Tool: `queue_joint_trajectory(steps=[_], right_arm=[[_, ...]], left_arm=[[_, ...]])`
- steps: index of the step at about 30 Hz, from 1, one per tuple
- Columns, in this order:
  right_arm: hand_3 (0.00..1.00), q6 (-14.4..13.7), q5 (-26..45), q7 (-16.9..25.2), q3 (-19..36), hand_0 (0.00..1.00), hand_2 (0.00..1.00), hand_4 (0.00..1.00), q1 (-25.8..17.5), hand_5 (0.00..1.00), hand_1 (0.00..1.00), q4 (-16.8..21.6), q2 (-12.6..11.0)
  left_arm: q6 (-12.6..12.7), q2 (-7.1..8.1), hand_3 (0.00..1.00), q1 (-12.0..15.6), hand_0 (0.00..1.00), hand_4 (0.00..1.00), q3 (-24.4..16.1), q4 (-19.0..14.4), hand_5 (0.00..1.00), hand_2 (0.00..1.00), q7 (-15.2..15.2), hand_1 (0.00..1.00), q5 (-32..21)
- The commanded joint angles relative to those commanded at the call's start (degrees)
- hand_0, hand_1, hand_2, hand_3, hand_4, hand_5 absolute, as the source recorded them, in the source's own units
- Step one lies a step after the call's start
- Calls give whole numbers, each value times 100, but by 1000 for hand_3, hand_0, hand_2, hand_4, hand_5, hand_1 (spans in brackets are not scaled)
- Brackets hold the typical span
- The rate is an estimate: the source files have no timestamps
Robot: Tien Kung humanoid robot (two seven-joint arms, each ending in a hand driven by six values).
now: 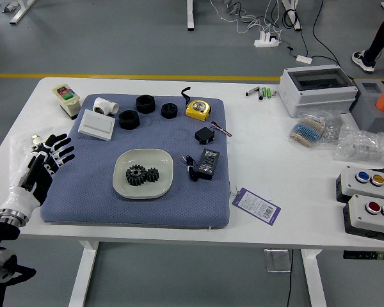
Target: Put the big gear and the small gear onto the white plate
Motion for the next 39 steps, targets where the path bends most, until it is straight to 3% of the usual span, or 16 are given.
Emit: queue_joint_trajectory(steps=[13, 18, 39], right_arm=[[565, 0, -5, -6, 11, 710, 748, 795, -2, 654, 714, 0, -2], [565, 3, -6, -12, 13, 710, 748, 795, 14, 655, 714, -1, -3], [565, 2, -17, -9, 32, 710, 748, 795, 26, 654, 714, -1, -5]], left_arm=[[-57, 16, 788, 10, 806, 834, 118, -316, 730, 854, 83, 817, -127], [-155, 18, 797, 22, 812, 837, 159, -403, 743, 870, 261, 824, -108], [-149, 23, 860, 47, 853, 857, 169, -528, 804, 932, 269, 883, -220]])
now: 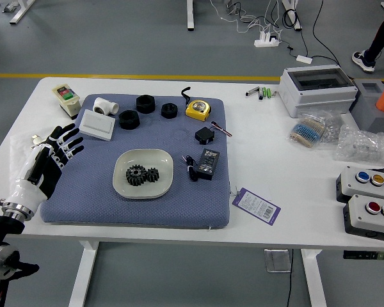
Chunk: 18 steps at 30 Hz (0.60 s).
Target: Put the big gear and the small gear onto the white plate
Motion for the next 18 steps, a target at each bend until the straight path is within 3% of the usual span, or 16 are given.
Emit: queue_joint_trajectory(steps=[18], right_arm=[[565, 2, 8, 6, -8, 710, 748, 795, 3, 657, 715, -2, -2]], left_arm=[[-51, 5, 857, 2, 857, 869, -82, -63, 841, 936, 7, 884, 18]])
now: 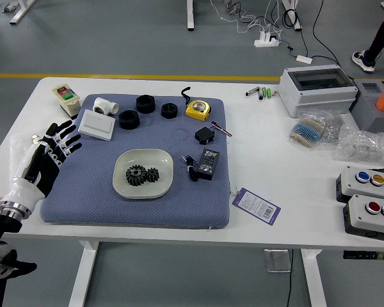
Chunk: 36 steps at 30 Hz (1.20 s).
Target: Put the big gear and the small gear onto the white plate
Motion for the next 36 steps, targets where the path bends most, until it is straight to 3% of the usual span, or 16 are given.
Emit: queue_joint_trajectory(steps=[36], right_arm=[[566, 10, 32, -19, -145, 710, 748, 795, -48, 660, 716, 15, 36]], left_arm=[[-18, 18, 862, 58, 862, 875, -34, -69, 867, 938, -14, 884, 90]])
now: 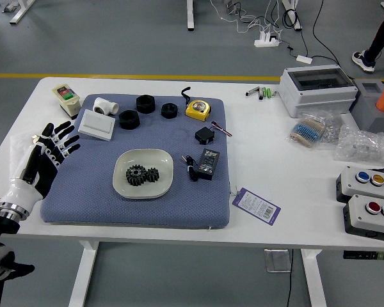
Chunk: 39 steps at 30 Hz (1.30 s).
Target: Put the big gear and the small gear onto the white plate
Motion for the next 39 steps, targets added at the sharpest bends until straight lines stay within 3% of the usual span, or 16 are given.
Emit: queue_joint_trajectory(steps=[39], right_arm=[[565, -6, -3, 9, 53, 710, 748, 794, 52, 659, 715, -6, -12]], left_arm=[[55, -36, 854, 7, 859, 878, -183, 36, 866, 936, -48, 878, 175]])
